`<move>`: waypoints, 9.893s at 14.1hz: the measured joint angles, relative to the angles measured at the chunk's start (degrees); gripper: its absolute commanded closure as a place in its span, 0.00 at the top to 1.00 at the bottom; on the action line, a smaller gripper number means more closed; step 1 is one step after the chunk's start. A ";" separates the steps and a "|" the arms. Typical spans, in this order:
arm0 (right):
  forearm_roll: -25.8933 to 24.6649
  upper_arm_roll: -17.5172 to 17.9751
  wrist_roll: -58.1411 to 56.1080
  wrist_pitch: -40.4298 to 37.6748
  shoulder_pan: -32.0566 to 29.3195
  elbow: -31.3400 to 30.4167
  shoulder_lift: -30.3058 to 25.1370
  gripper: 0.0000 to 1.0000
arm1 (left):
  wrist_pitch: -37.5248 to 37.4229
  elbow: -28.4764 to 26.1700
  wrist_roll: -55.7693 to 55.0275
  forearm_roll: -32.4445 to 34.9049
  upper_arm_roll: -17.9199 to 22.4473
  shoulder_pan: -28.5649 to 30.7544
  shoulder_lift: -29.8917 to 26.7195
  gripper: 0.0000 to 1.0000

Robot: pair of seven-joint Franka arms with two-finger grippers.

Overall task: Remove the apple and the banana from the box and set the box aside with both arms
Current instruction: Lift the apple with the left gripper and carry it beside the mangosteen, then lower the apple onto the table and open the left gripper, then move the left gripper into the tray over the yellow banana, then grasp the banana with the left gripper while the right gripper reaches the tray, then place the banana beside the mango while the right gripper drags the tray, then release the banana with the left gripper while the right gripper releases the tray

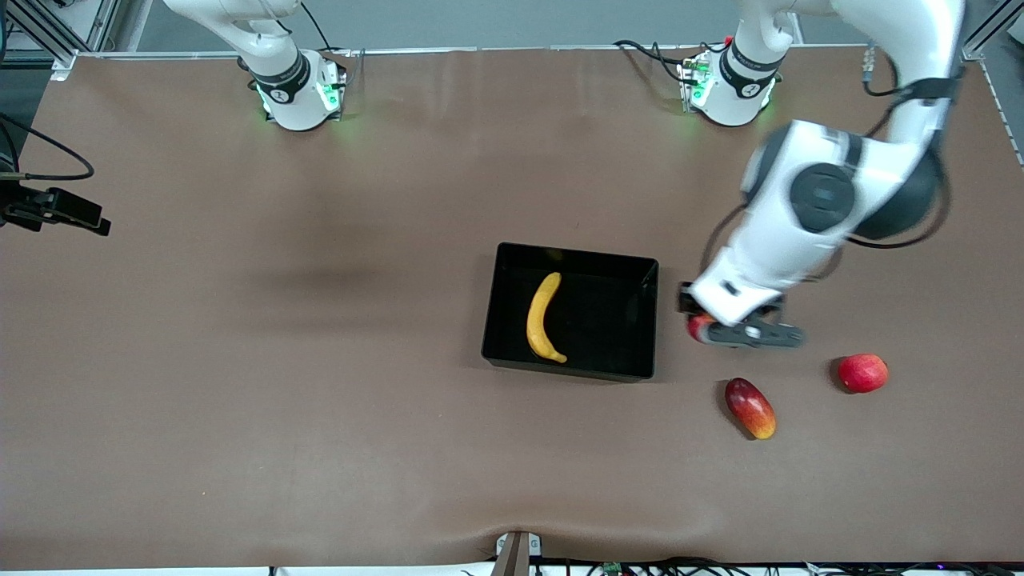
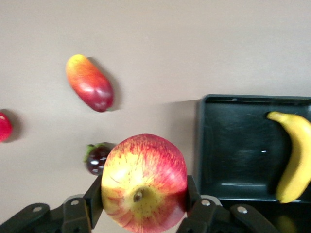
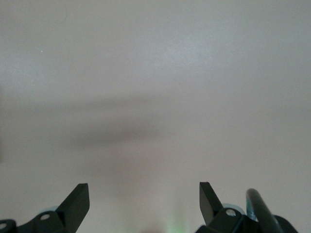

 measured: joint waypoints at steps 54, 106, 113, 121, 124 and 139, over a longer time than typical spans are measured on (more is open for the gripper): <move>7.95 0.20 0.07 -0.93 4.18 -0.20 12.84 1.00 | 19.59 -5.83 -21.85 12.51 -21.71 1.18 11.06 1.00; 19.03 0.12 43.96 50.84 41.55 -1.46 35.41 0.00 | 16.31 7.07 -2.71 15.83 -8.88 17.27 17.65 0.00; 19.43 -0.12 45.93 50.78 41.32 -0.55 35.45 0.00 | 23.81 11.67 0.47 15.83 -8.51 21.58 27.05 0.00; 19.79 -0.81 44.80 35.99 36.13 6.35 33.72 0.00 | 29.40 13.59 1.31 15.83 -6.01 21.30 34.28 0.01; 19.79 -0.95 42.39 33.19 33.34 6.79 31.99 0.00 | 29.39 13.92 1.31 15.83 -5.99 20.99 34.33 0.55; 11.33 -1.65 -2.65 9.31 2.10 5.78 23.22 0.00 | 16.50 16.18 1.66 15.84 -6.64 20.90 24.15 1.00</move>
